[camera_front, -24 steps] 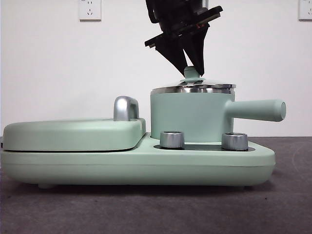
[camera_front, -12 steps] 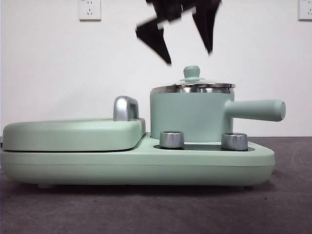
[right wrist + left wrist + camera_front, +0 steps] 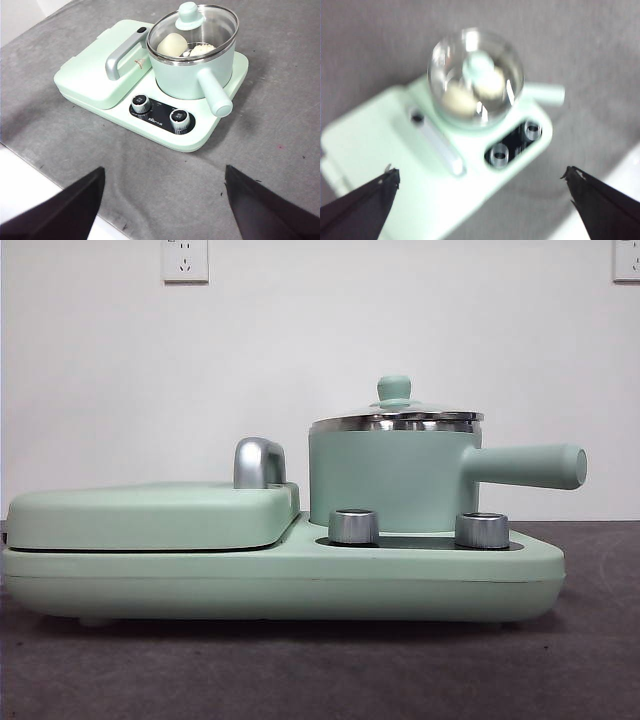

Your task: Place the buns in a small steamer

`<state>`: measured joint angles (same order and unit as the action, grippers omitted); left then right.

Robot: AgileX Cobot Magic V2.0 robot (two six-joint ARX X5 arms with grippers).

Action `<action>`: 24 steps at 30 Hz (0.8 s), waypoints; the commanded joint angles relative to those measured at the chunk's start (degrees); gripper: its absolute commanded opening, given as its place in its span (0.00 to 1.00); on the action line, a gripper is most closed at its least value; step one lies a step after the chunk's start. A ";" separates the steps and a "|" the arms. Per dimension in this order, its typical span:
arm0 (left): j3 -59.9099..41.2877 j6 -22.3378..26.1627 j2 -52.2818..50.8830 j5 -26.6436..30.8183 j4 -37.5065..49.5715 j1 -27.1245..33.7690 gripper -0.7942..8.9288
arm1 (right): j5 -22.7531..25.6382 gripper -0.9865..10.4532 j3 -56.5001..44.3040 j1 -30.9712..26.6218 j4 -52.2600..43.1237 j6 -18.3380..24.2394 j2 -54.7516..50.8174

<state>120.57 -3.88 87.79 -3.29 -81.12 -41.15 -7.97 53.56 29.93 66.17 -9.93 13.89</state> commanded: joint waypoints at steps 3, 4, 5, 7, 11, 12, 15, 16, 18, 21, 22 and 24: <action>-19.08 -1.55 -14.58 -0.11 2.25 -0.48 0.69 | -0.20 0.42 0.35 0.31 -0.61 0.33 0.17; -23.80 -2.05 -18.38 -0.11 4.74 -0.48 0.69 | -0.20 0.42 0.35 0.33 -0.61 0.33 0.17; -27.91 -2.54 -21.84 -0.11 7.15 -0.48 0.69 | -0.20 0.42 0.35 0.33 -0.61 0.33 0.17; -36.00 -3.63 -28.89 -0.11 12.13 -0.48 0.69 | -0.20 0.42 0.35 0.33 -0.61 0.33 0.17; -50.51 -6.60 -42.91 -0.11 21.84 -0.48 0.69 | -0.17 0.42 0.35 0.31 -0.61 0.24 0.17; -53.29 -7.19 -45.75 -0.09 23.74 -0.48 0.69 | -0.15 0.42 0.35 0.31 -0.61 0.24 0.17; -60.92 -9.70 -54.10 0.79 28.39 -0.44 0.69 | -0.15 0.42 0.35 0.31 -0.61 0.02 0.17; -63.08 -10.78 -56.72 0.85 29.31 -0.44 0.69 | -0.17 0.42 0.35 0.31 -0.61 -0.02 0.17; -65.35 -12.24 -59.76 1.07 29.75 -0.44 0.59 | -0.22 0.39 0.35 0.31 -0.50 -0.15 0.17; -66.55 -12.04 -62.45 1.42 27.65 -0.44 0.07 | -0.20 0.10 0.35 0.31 -0.57 0.44 0.17; -66.55 -12.04 -62.80 1.97 26.91 -0.44 0.13 | -0.17 0.10 0.35 0.31 -0.59 0.39 0.17; -66.55 -12.39 -63.04 2.03 25.97 -0.46 0.12 | -0.15 0.10 0.35 0.31 -0.59 0.17 0.17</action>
<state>53.58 -15.59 24.62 -1.43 -55.46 -41.15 -7.97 53.56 29.93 66.17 -9.76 13.89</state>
